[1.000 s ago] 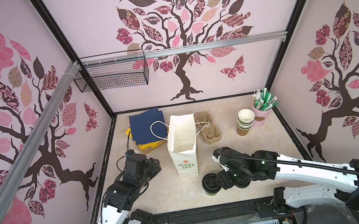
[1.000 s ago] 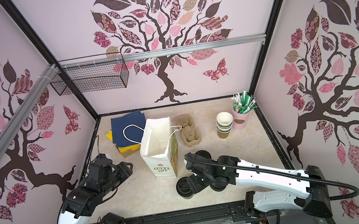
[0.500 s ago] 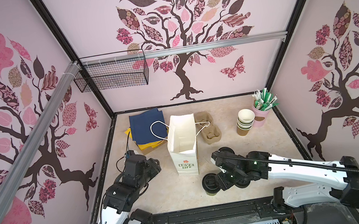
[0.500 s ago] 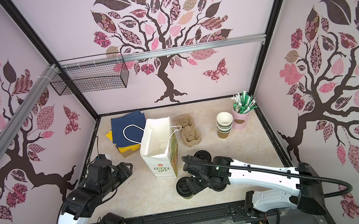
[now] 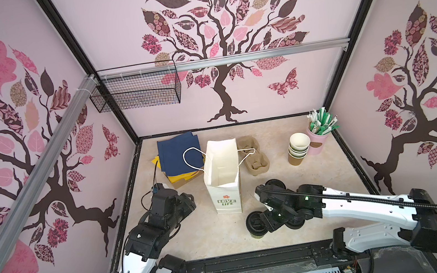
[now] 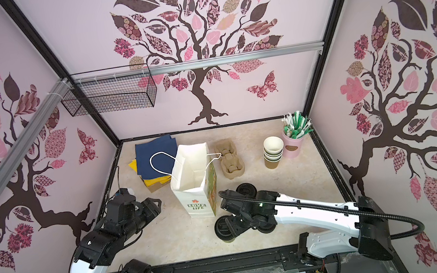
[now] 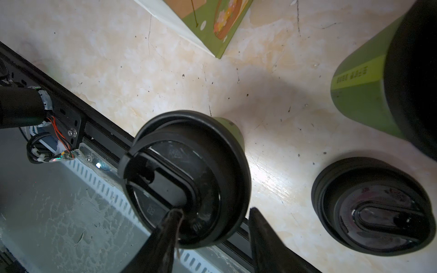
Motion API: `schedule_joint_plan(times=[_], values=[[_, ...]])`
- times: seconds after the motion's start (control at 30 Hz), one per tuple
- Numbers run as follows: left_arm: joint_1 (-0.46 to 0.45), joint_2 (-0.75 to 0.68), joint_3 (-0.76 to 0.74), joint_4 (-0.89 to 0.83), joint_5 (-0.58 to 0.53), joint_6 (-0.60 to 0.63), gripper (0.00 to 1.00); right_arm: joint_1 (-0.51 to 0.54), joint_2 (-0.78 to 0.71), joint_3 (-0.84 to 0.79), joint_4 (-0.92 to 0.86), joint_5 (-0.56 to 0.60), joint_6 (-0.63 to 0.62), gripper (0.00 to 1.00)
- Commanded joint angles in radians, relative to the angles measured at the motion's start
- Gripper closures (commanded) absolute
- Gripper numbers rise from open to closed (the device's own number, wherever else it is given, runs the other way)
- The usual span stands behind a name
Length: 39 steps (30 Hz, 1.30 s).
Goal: Pack the takeout coffee
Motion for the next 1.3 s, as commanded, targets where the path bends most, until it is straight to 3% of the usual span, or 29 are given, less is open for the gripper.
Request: schedule_joint_plan(times=[0.0,0.17,0.37,0.57,1.27], values=[[0.003,-0.009,-0.027,0.004,-0.004,0.011,0.39,0.006,0.061,-0.036,-0.130,0.042,-0.019,0.48],[0.003,-0.006,-0.024,0.031,0.049,0.046,0.39,0.005,0.012,0.023,-0.125,0.039,-0.023,0.46],[0.003,0.011,-0.024,0.051,0.100,0.074,0.38,0.005,-0.004,0.089,-0.133,0.028,-0.043,0.31],[0.003,0.020,-0.026,0.056,0.108,0.076,0.38,0.006,0.038,0.103,-0.102,-0.007,-0.065,0.23],[0.003,0.020,-0.025,0.053,0.106,0.082,0.38,0.006,0.103,0.028,-0.116,0.009,-0.070,0.25]])
